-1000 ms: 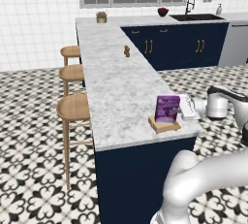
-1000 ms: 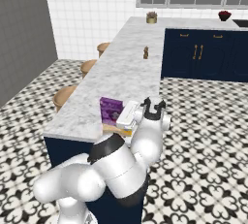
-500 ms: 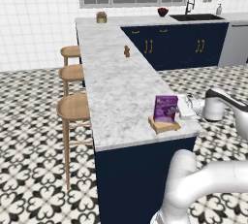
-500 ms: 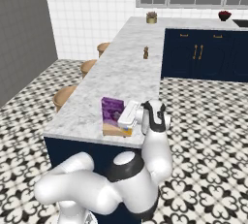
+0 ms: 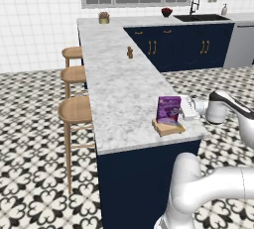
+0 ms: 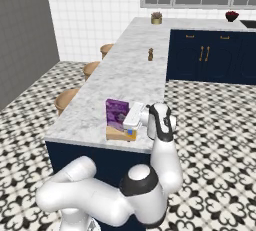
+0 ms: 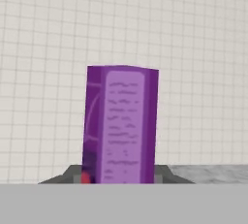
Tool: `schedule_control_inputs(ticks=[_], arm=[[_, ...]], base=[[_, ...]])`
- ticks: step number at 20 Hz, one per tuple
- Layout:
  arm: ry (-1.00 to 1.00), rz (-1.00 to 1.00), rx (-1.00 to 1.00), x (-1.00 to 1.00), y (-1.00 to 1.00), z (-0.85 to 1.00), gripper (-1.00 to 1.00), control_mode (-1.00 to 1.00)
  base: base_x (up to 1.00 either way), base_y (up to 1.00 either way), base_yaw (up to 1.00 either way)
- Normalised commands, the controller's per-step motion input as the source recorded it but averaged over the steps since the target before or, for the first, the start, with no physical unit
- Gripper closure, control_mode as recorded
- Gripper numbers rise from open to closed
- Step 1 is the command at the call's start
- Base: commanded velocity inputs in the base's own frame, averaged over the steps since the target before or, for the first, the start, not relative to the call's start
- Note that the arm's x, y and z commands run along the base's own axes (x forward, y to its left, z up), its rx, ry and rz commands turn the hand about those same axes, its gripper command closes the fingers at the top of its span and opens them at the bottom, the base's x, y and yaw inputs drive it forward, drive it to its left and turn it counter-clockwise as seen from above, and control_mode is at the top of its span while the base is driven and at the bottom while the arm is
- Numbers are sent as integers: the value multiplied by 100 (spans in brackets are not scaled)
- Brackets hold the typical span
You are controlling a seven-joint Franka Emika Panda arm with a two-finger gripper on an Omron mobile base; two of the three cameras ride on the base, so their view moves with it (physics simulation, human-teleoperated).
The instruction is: Pick the cereal and place it on the digital scale for weighing, and close the cabinet.
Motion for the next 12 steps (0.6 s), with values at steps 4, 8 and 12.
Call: schedule_control_inputs(ticks=[4, 8, 12], arm=[[-4, 1, 0, 17, -1, -42, 100, -100], [-1, 0, 0, 2, 0, -26, -100, -100], [0, 0, 0, 0, -1, 0, -100, -100]], base=[[0, 0, 0], [0, 0, 0], [0, 0, 0]])
